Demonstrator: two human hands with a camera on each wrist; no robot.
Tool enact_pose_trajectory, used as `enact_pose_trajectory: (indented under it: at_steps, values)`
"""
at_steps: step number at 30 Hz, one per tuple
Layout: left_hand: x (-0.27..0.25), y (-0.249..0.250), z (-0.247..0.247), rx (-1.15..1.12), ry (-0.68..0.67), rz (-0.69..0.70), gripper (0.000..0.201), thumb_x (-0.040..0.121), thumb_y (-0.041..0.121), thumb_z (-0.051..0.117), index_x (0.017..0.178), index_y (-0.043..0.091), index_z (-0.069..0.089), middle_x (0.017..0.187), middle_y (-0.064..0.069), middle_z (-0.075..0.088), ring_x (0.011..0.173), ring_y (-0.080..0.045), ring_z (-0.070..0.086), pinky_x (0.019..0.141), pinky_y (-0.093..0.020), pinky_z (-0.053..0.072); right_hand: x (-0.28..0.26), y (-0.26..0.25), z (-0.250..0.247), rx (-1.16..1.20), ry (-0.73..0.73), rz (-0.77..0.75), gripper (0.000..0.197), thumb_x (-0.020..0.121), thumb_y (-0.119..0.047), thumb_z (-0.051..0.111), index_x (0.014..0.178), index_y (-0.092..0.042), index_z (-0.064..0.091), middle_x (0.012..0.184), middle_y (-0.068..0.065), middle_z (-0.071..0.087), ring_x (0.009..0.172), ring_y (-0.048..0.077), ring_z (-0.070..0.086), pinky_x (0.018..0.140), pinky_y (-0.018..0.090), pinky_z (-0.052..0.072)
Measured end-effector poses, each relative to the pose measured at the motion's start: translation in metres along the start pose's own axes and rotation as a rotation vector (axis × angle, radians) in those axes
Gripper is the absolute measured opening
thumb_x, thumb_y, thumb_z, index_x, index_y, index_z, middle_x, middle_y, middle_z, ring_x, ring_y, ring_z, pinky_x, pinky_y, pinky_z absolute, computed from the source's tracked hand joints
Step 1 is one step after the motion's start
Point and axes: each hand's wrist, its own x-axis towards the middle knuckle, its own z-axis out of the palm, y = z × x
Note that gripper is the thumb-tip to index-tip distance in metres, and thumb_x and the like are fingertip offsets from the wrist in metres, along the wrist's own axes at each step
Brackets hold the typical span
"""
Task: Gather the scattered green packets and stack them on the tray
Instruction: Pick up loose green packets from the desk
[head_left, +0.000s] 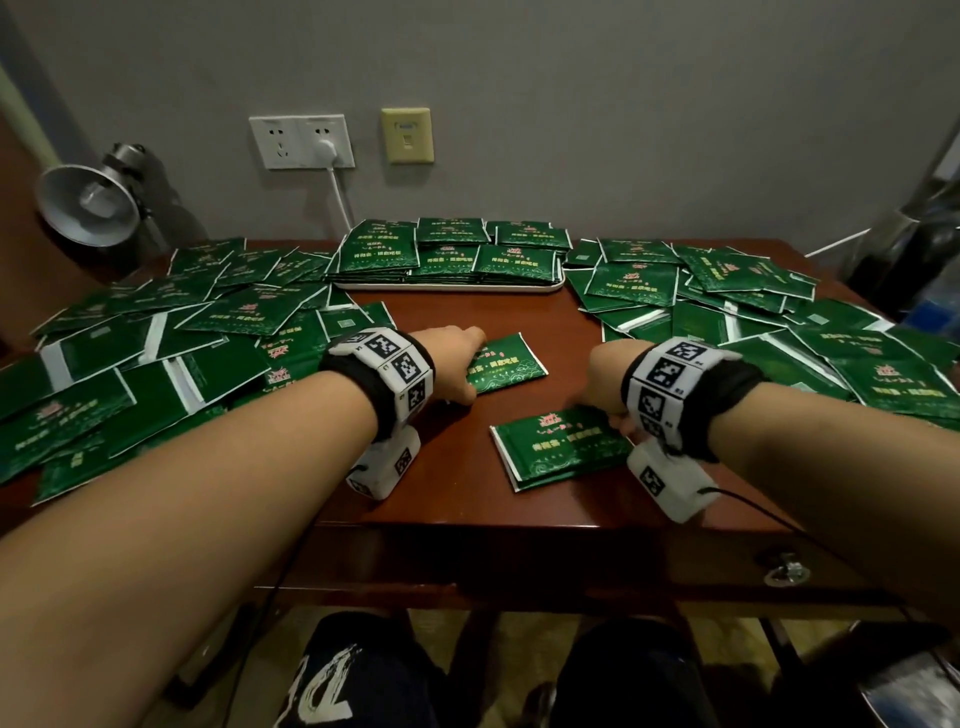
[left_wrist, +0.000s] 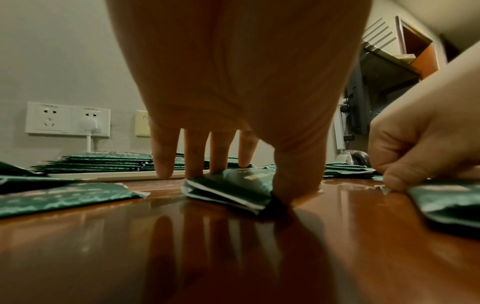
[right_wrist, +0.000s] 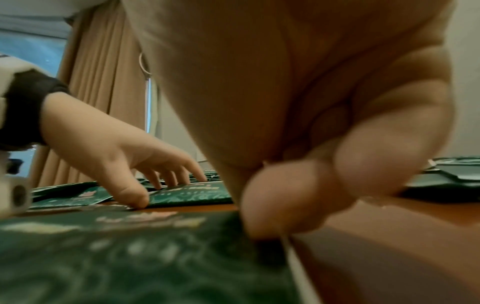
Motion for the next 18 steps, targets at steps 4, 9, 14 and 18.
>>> enact_pose_trajectory:
  at_steps: [4, 9, 14, 18]
  values:
    - [0.002, -0.006, 0.0, 0.049, -0.004, 0.001, 0.071, 0.075, 0.034, 0.076, 0.133, 0.014, 0.04, 0.117, -0.008, 0.057, 0.098, -0.027, 0.06, 0.082, -0.044, 0.055, 0.015, 0.008, 0.004, -0.051, -0.025, 0.055, 0.05, 0.092, -0.056, 0.053, 0.111, -0.011, 0.065, 0.102, 0.005, 0.066, 0.085, 0.022, 0.061, 0.068, 0.026, 0.047]
    - [0.009, -0.011, 0.002, -0.04, -0.021, 0.017, 0.087, 0.073, 0.048, 0.077, 0.143, 0.019, 0.033, 0.132, -0.005, 0.051, 0.112, -0.025, 0.056, 0.093, -0.043, 0.051, -0.004, 0.004, 0.002, -0.055, -0.041, -0.288, 0.066, 0.063, -0.074, 0.07, 0.105, -0.025, 0.058, 0.106, -0.003, 0.052, 0.095, 0.017, 0.052, 0.081, 0.037, 0.052]
    - [0.017, 0.0, 0.001, -0.082, 0.001, 0.043, 0.094, 0.072, 0.048, 0.079, 0.145, 0.015, 0.029, 0.139, -0.008, 0.047, 0.121, -0.026, 0.051, 0.099, -0.043, 0.046, -0.004, -0.01, 0.008, -0.124, -0.06, -0.379, 0.067, 0.057, -0.065, 0.08, 0.107, -0.03, 0.052, 0.109, -0.004, 0.042, 0.101, 0.017, 0.044, 0.083, 0.039, 0.05]
    - [0.02, 0.003, -0.003, -0.073, 0.036, 0.079, 0.071, 0.077, 0.04, 0.076, 0.132, 0.015, 0.04, 0.124, -0.008, 0.056, 0.105, -0.026, 0.058, 0.09, -0.042, 0.051, 0.004, -0.005, 0.008, -0.092, 0.051, -0.428, 0.046, 0.069, -0.056, 0.076, 0.097, -0.028, 0.052, 0.102, -0.004, 0.045, 0.088, 0.018, 0.048, 0.07, 0.031, 0.043]
